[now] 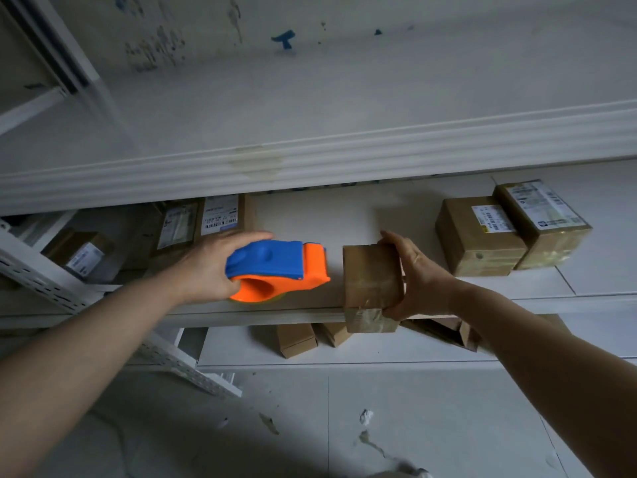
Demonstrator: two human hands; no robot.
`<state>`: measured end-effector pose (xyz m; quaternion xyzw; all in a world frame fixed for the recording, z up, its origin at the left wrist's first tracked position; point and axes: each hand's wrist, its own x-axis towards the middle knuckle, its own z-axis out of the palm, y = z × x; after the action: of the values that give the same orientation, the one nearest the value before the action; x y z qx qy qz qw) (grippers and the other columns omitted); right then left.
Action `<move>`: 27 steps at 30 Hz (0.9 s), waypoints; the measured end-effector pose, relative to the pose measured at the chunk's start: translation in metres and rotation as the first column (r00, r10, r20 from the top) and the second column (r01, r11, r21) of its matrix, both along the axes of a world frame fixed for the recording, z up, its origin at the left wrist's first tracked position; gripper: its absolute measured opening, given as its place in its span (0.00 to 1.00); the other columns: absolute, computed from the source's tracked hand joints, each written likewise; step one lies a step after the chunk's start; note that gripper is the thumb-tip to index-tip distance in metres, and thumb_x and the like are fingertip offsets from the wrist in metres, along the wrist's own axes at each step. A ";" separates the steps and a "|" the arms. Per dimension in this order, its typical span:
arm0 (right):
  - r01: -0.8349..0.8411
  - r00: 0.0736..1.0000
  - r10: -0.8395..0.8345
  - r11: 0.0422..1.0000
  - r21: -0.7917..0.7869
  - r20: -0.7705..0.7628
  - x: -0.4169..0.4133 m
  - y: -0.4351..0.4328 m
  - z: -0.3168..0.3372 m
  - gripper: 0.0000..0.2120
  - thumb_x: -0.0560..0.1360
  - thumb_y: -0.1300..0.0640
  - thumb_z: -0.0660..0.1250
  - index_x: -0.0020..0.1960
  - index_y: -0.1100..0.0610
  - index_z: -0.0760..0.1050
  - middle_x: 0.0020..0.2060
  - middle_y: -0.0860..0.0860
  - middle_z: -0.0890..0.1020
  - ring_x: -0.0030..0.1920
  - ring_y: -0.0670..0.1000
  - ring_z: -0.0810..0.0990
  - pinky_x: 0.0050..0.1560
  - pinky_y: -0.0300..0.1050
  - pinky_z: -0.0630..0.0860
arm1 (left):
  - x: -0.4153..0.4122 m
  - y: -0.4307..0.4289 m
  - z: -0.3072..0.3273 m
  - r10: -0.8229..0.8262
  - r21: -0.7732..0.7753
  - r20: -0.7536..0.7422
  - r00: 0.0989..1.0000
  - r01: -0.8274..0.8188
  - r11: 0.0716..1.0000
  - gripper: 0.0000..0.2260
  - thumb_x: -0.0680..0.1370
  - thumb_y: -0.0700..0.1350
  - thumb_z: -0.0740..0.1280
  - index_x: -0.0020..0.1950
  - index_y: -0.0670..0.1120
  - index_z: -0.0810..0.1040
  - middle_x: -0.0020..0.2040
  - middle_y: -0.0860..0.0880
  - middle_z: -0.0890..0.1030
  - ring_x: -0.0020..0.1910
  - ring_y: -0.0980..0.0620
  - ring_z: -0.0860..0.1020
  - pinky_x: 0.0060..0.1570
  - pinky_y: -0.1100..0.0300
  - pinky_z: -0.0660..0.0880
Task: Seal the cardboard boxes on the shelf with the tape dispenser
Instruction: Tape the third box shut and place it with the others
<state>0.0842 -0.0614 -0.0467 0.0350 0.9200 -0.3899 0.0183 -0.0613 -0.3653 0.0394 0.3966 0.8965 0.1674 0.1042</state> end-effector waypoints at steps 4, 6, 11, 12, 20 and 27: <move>-0.014 1.000 0.013 1.000 0.016 0.021 -0.002 0.001 0.000 0.63 0.56 0.57 0.83 0.77 0.48 0.44 0.65 0.47 0.62 0.64 0.48 0.65 0.67 0.43 0.69 | -0.008 -0.015 -0.012 0.018 0.048 0.053 0.998 -0.021 0.999 0.41 0.65 0.30 0.69 0.68 0.65 0.65 0.64 0.57 0.73 0.60 0.57 0.74 0.56 0.70 0.68; -0.016 0.999 0.016 1.000 0.012 0.032 -0.003 0.002 -0.001 0.63 0.56 0.58 0.83 0.77 0.48 0.44 0.65 0.46 0.61 0.65 0.48 0.64 0.67 0.42 0.68 | -0.009 -0.014 -0.020 0.018 0.075 0.079 0.997 -0.024 0.997 0.41 0.65 0.29 0.69 0.67 0.65 0.65 0.63 0.58 0.73 0.61 0.60 0.72 0.57 0.73 0.66; -0.016 0.999 0.015 1.000 0.026 0.031 -0.002 0.004 0.001 0.63 0.56 0.58 0.83 0.77 0.49 0.44 0.66 0.47 0.61 0.66 0.49 0.64 0.68 0.42 0.67 | -0.009 -0.007 -0.041 0.002 0.068 0.114 0.993 -0.010 0.998 0.40 0.66 0.29 0.68 0.65 0.68 0.64 0.61 0.64 0.71 0.60 0.64 0.71 0.54 0.78 0.63; -0.016 0.999 0.015 0.999 0.046 0.033 -0.003 0.003 0.001 0.63 0.56 0.58 0.83 0.77 0.50 0.44 0.66 0.48 0.61 0.66 0.49 0.64 0.67 0.42 0.66 | -0.009 -0.004 -0.046 -0.006 0.057 0.109 0.994 0.000 0.998 0.40 0.67 0.30 0.68 0.67 0.66 0.63 0.62 0.61 0.72 0.62 0.60 0.70 0.57 0.75 0.63; -0.160 0.987 0.137 0.739 0.655 0.086 -0.009 -0.021 0.022 0.68 0.61 0.30 0.71 0.73 0.56 0.23 0.73 0.55 0.27 0.72 0.56 0.24 0.73 0.60 0.31 | -0.012 0.025 -0.054 -0.048 -0.025 0.056 0.997 0.049 0.998 0.38 0.67 0.35 0.69 0.74 0.59 0.64 0.62 0.50 0.72 0.59 0.52 0.73 0.57 0.59 0.71; -0.217 0.976 0.152 0.641 0.736 0.156 -0.015 -0.045 0.023 0.63 0.64 0.26 0.65 0.76 0.59 0.31 0.75 0.59 0.33 0.75 0.59 0.31 0.74 0.64 0.36 | -0.007 0.026 -0.054 -0.052 -0.033 0.072 0.996 0.055 0.998 0.38 0.68 0.34 0.71 0.74 0.56 0.64 0.61 0.49 0.72 0.54 0.53 0.73 0.49 0.64 0.67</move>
<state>0.0696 -0.1066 -0.0237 -0.0390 0.9958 0.0285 0.0784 -0.0686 -0.3392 -0.0149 0.4125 0.8841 0.1630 0.1473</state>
